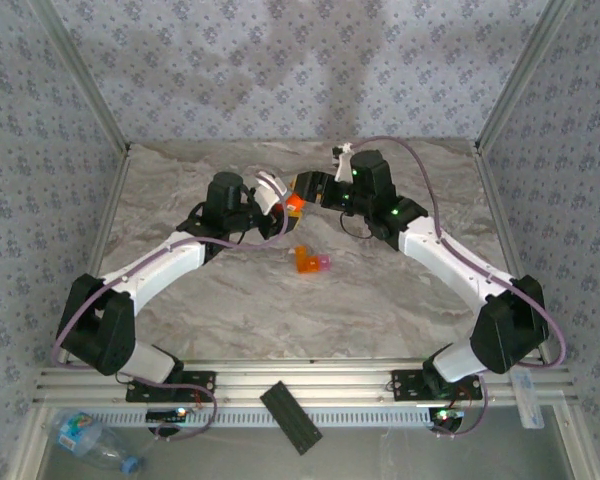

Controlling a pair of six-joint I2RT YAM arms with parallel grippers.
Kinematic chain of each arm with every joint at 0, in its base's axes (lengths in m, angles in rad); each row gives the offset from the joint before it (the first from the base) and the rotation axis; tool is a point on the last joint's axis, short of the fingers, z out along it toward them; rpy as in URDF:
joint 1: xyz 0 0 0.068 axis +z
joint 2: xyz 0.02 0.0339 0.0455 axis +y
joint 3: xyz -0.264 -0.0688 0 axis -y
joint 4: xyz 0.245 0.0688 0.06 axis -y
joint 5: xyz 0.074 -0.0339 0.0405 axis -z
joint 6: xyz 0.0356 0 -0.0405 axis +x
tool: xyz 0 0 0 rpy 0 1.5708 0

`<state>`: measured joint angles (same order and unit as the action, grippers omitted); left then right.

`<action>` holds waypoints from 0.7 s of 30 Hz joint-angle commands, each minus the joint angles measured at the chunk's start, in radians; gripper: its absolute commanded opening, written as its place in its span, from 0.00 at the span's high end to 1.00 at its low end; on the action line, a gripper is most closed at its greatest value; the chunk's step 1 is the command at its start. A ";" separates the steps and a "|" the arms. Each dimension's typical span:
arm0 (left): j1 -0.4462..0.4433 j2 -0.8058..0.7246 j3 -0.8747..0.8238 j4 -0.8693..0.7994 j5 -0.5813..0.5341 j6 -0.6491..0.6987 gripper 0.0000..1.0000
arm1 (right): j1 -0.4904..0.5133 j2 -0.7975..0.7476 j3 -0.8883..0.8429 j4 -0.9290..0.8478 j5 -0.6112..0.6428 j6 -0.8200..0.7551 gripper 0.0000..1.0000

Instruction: Sort the pills into containers

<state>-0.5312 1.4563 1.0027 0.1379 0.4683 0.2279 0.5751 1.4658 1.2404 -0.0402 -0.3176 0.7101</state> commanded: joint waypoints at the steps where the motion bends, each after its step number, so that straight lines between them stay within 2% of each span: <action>1: -0.009 -0.004 0.041 0.032 0.027 0.014 1.00 | 0.007 -0.014 -0.005 0.019 -0.031 -0.006 0.33; 9: -0.011 -0.003 0.045 0.031 0.026 0.014 1.00 | 0.009 0.005 -0.002 0.018 -0.034 -0.006 0.34; 15: -0.012 -0.007 0.045 0.029 0.031 0.010 1.00 | 0.003 0.008 -0.007 0.021 -0.052 -0.021 0.52; 19: -0.012 -0.014 0.046 0.016 0.047 0.008 1.00 | -0.031 0.014 -0.013 0.040 -0.140 -0.089 0.56; 21: -0.008 -0.020 0.049 0.006 0.083 0.003 1.00 | -0.052 0.019 -0.011 0.040 -0.216 -0.192 0.56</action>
<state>-0.5350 1.4563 1.0122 0.1295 0.4786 0.2272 0.5449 1.4712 1.2381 -0.0299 -0.4026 0.6540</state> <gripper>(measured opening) 0.522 0.455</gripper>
